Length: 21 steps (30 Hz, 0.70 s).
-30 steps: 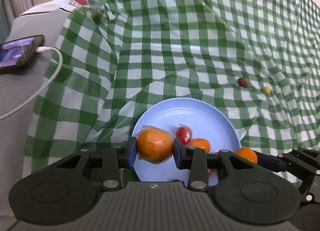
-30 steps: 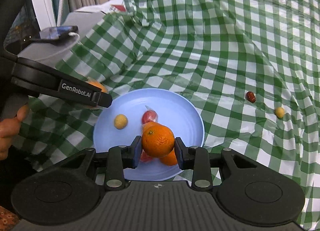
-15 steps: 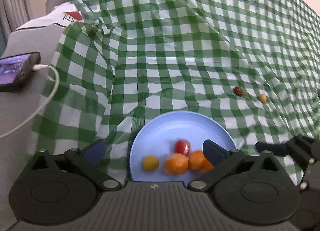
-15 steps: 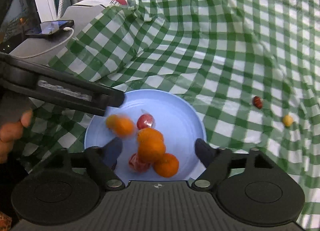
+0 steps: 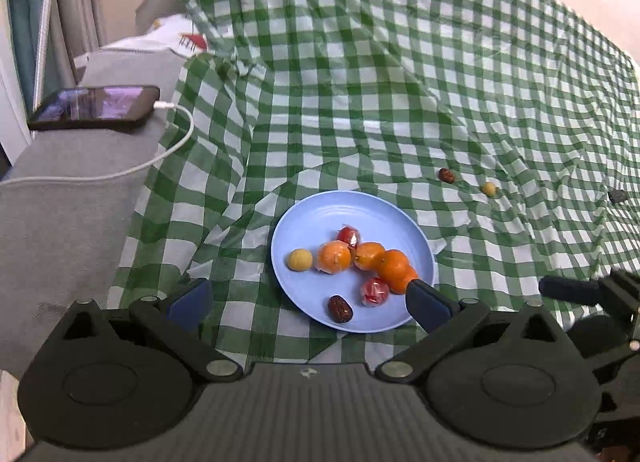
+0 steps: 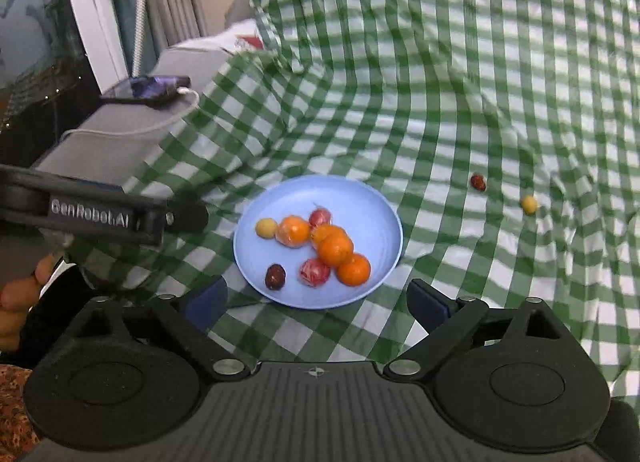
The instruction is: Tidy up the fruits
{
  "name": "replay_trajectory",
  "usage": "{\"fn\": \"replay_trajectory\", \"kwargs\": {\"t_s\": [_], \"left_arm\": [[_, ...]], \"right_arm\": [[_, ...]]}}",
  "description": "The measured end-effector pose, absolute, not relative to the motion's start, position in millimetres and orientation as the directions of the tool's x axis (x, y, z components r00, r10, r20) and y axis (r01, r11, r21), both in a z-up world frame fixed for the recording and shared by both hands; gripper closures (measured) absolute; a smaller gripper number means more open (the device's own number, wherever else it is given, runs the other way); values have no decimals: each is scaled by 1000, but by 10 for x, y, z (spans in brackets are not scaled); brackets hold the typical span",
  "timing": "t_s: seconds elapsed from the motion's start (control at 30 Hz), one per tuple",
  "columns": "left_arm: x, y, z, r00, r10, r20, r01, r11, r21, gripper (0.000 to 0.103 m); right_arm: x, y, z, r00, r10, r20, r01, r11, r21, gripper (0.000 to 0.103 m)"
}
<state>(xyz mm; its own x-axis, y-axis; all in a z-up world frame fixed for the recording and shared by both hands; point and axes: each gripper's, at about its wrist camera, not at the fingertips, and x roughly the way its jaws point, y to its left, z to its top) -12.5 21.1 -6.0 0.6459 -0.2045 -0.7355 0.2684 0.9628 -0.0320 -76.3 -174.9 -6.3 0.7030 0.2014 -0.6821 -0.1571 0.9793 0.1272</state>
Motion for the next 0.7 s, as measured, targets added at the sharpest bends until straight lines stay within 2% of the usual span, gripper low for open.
{"fn": "replay_trajectory", "kwargs": {"t_s": [0.4, 0.7], "left_arm": [[-637, 199, 247, 726, -228, -648, 280, 960, -23, 0], [-769, 191, 313, 745, -237, -624, 286, 958, -22, 0]], "right_arm": [[-1229, -1752, 213, 787, 180, -590, -156, 984, 91, 6], [-1364, -1786, 285, 805, 167, -570, -147, 986, 82, 6]]}}
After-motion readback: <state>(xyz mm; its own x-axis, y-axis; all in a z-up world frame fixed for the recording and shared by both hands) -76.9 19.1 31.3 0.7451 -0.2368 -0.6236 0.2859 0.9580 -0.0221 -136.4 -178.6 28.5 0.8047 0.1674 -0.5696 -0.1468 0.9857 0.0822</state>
